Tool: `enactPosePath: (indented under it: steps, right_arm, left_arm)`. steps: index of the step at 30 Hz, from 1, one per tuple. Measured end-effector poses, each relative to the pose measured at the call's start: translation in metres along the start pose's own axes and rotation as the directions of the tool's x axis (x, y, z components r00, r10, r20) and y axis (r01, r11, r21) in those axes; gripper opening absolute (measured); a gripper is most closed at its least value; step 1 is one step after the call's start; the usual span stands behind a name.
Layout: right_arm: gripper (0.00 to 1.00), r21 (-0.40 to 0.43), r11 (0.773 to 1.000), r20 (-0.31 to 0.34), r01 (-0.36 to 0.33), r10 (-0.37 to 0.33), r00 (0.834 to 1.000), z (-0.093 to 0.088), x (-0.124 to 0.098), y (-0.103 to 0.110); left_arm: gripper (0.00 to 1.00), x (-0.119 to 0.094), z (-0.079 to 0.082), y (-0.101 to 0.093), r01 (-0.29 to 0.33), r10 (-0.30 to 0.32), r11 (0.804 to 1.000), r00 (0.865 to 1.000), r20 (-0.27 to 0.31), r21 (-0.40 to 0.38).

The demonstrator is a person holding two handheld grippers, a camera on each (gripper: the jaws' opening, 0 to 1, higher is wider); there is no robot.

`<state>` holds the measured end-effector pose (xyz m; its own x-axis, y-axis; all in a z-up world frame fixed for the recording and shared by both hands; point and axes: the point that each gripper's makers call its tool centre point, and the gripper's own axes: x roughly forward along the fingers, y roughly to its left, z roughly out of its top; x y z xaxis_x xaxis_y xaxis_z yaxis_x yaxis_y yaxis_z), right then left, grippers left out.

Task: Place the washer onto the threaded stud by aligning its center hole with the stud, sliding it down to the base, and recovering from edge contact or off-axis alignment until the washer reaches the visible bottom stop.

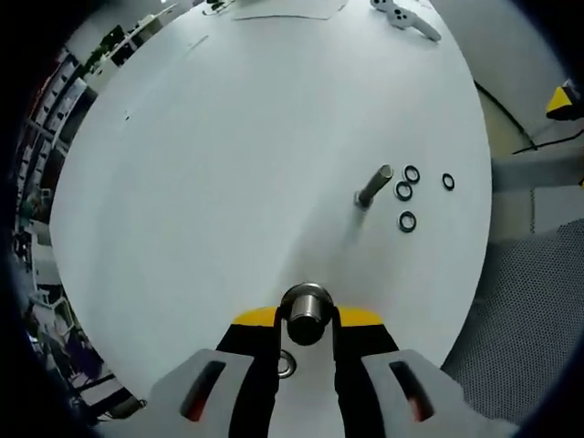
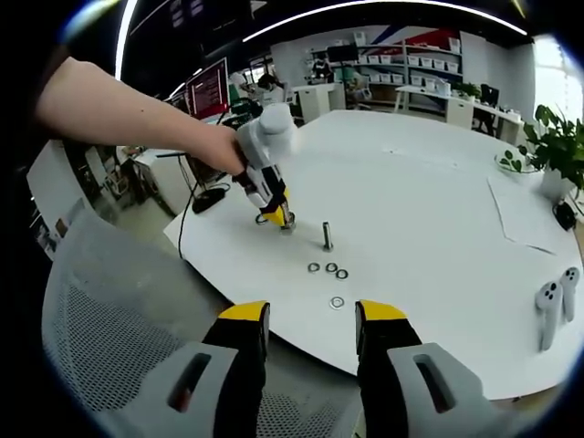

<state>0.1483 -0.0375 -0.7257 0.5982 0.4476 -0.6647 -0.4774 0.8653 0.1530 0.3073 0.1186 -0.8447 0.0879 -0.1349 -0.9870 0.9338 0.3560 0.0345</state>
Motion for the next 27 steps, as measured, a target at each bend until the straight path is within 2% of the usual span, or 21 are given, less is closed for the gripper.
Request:
enactPosePath:
  steps: [12,14,22,27]
  right_arm:
    - [0.4,-0.014,1.0,-0.015,0.002,-0.002,1.0,-0.003,0.0005,-0.0002]
    - [0.4,-0.011,1.0,-0.015,0.001,-0.001,1.0,-0.0029,0.0006,0.0]
    - [0.4,-0.011,1.0,-0.02,-0.001,0.001,1.0,-0.0037,0.0008,0.0003]
    - [0.4,-0.016,1.0,-0.027,-0.007,0.006,1.0,-0.0049,0.0011,0.0019]
  left_arm:
    - [0.2,0.0097,-0.0034,-0.0009,-0.002,0.003,0.999,1.0,0.006,-0.037]
    - [0.2,0.0089,-0.0005,-0.0001,-0.008,0.009,0.999,0.999,0.03,-0.036]
    - [0.21,0.0063,-0.001,-0.0013,-0.008,0.01,1.0,0.997,0.072,-0.026]
    - [0.25,0.0069,-0.0055,0.0024,-0.003,0.01,0.998,0.996,0.091,-0.069]
